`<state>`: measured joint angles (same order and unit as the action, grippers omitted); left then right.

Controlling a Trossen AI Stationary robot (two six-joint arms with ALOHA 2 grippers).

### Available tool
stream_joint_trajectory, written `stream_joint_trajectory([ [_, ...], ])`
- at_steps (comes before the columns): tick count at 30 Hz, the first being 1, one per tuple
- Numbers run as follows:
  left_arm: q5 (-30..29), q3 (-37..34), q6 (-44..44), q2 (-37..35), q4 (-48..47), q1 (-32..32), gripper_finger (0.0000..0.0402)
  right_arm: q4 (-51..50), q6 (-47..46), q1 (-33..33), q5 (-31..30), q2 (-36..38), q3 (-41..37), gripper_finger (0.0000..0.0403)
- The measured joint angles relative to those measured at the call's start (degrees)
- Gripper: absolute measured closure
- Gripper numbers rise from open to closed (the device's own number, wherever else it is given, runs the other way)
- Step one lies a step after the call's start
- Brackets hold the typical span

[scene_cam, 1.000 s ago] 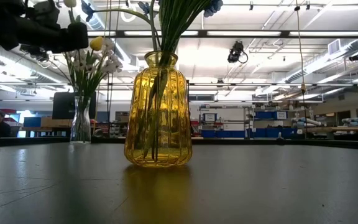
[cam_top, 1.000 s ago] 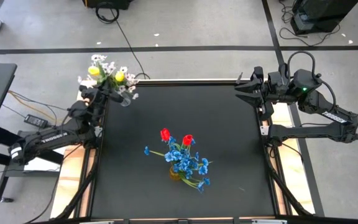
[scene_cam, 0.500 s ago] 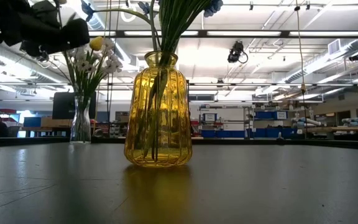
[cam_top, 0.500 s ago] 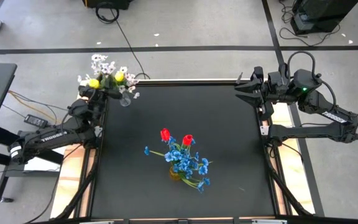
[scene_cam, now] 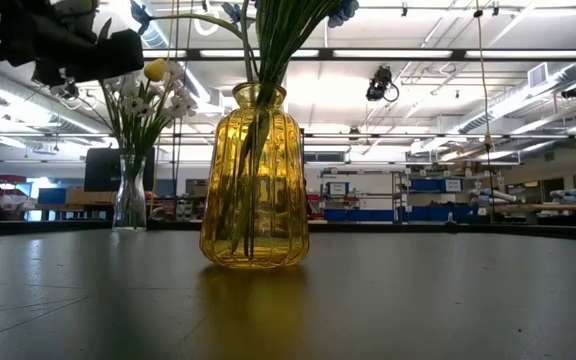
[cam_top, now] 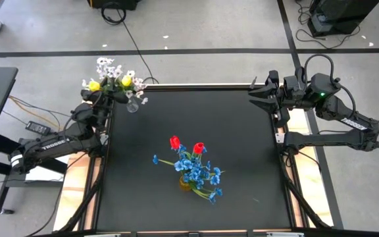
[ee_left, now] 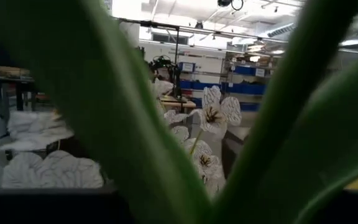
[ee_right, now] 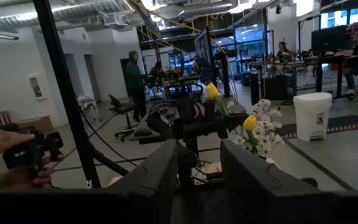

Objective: Sort flowers into vase by color
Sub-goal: Put the yellow flower into the transparent vase

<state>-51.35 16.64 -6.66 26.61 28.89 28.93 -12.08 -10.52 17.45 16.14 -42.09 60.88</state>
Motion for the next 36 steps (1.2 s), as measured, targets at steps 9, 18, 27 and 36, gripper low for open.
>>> stream_joint_trajectory([
  [9,0.1,6.2,7.0,0.4,-17.2,-0.2,0.0342,0.0,0.0,0.0,0.0,0.0,0.0,0.0270],
  [18,0.7,12.0,5.9,2.1,-20.8,0.3,0.0395,0.0,0.0,0.0,0.0,0.0,0.0,0.0270],
  [27,0.8,12.0,5.8,5.1,-21.8,2.1,0.0396,0.0,0.0,0.0,0.0,0.0,0.0,0.0270],
  [36,0.7,13.1,-1.9,5.3,-19.6,2.2,0.0396,0.0,0.0,0.0,0.0,0.0,0.0,0.0270],
])
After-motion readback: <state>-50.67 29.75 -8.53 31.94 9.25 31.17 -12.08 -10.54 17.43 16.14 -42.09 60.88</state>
